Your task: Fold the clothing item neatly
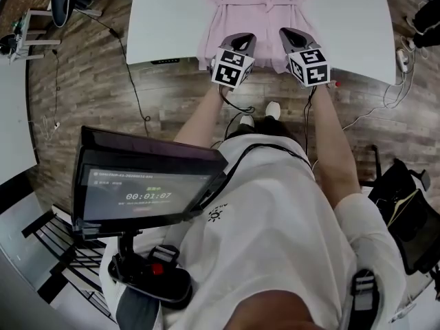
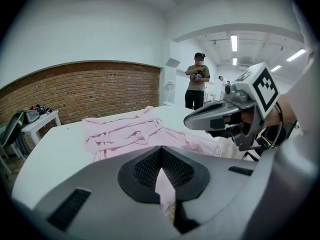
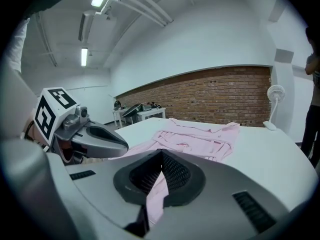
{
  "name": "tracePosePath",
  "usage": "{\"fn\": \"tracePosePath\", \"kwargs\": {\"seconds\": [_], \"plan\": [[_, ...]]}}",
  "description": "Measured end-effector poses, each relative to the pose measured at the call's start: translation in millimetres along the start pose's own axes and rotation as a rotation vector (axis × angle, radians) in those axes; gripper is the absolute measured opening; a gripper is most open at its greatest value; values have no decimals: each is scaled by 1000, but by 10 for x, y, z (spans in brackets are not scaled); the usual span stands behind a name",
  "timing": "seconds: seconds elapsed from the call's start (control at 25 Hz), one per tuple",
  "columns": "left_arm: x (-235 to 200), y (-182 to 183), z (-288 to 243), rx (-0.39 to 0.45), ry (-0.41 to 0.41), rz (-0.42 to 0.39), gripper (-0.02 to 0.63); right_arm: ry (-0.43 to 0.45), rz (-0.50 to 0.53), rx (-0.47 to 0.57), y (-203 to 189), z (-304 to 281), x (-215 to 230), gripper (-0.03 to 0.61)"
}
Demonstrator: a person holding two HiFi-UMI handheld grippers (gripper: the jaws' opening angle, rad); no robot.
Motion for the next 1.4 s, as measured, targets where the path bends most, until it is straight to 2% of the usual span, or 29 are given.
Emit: {"fn": "tracePosePath", "kwargs": {"seconds": [0.32,0.52,0.76,1.08,1.24,1.4], "plan": [[173,-352,62,-33,-28,-16,3,-20,-55,-6,-344,165,-234,3],[280,-615,506,-45,-14,-12,3,-21,-38,-14,-422,430,-666,3],[471,-873,746,-56,-10,-10,3,-37,-43,-5,-566,760,-868,3],[456,-1128,857,-55,6,22,3,-63,-89,-2,-795,942,-970,3],[465,-1213,892,-68,31,47,3,-48,-96,-32,-929,973,-967,3],[417,-1200,925,-78,75,67,3,-21,-93,-31,-906,980,-887,3]]}}
Point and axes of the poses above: the fingertips, and each gripper's own axes: z backward along the fingers, x to its right, y out of its top, the point moved 8 cm from there along z, backward along the fingers, and after that the axes turned 5 degrees about -y, right-handed, at the moved point
